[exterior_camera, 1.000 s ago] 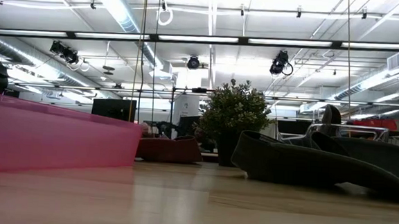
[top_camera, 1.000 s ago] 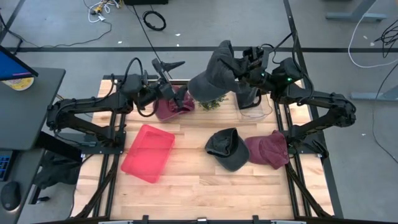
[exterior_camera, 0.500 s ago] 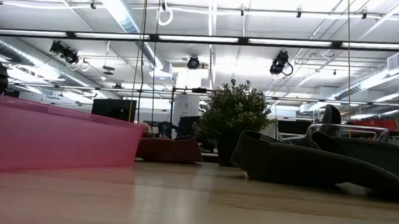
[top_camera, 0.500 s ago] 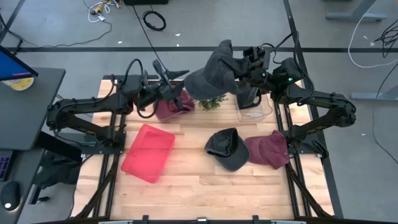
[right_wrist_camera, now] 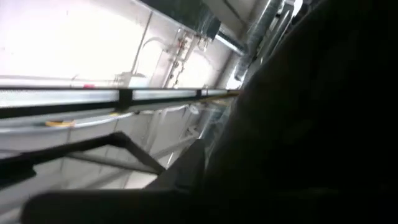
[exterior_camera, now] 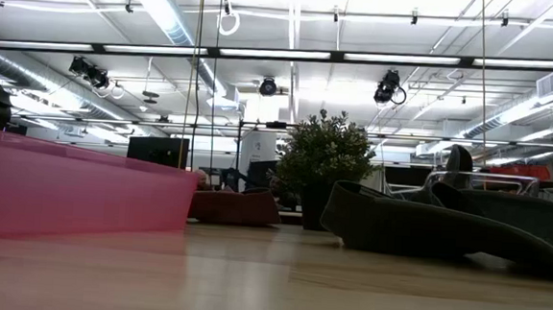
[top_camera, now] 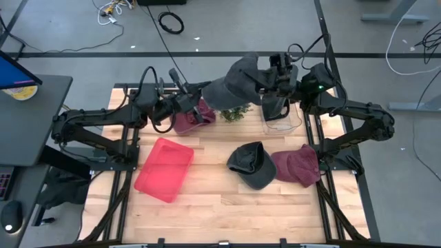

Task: Pick & Place hat
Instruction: Put the bottom black cap into the transparent bin

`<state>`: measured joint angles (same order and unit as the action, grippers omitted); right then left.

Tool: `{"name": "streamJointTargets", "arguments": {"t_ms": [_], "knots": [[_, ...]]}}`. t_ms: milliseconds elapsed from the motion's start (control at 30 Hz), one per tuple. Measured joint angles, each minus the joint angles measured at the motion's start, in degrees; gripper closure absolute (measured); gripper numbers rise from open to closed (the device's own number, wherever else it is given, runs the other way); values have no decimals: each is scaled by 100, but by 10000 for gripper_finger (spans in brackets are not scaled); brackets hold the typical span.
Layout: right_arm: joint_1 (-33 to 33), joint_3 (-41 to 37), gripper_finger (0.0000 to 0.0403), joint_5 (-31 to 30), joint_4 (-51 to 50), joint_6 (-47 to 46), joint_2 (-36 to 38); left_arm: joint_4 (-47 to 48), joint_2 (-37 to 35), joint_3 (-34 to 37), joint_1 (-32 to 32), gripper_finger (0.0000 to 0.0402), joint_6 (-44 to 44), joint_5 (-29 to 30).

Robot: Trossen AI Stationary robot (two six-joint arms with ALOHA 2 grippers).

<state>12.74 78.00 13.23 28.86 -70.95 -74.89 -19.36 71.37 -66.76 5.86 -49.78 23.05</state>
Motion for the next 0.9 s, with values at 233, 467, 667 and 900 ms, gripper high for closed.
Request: {"name": "streamJointTargets", "arguments": {"t_ms": [233, 467, 667, 900], "knots": [[337, 0, 160, 787, -168, 89, 53, 3, 0, 0, -228, 390, 13, 545], [831, 0, 51, 1224, -1103, 401, 413, 4, -110, 0, -487, 390, 319, 1173], [1196, 0, 38, 1198, -2294, 1049, 867, 171, -273, -9, -578, 390, 1101, 1643], [1317, 0, 56, 771, -3416, 2424, 1465, 909, -407, -4, -577, 390, 2798, 1985]]}}
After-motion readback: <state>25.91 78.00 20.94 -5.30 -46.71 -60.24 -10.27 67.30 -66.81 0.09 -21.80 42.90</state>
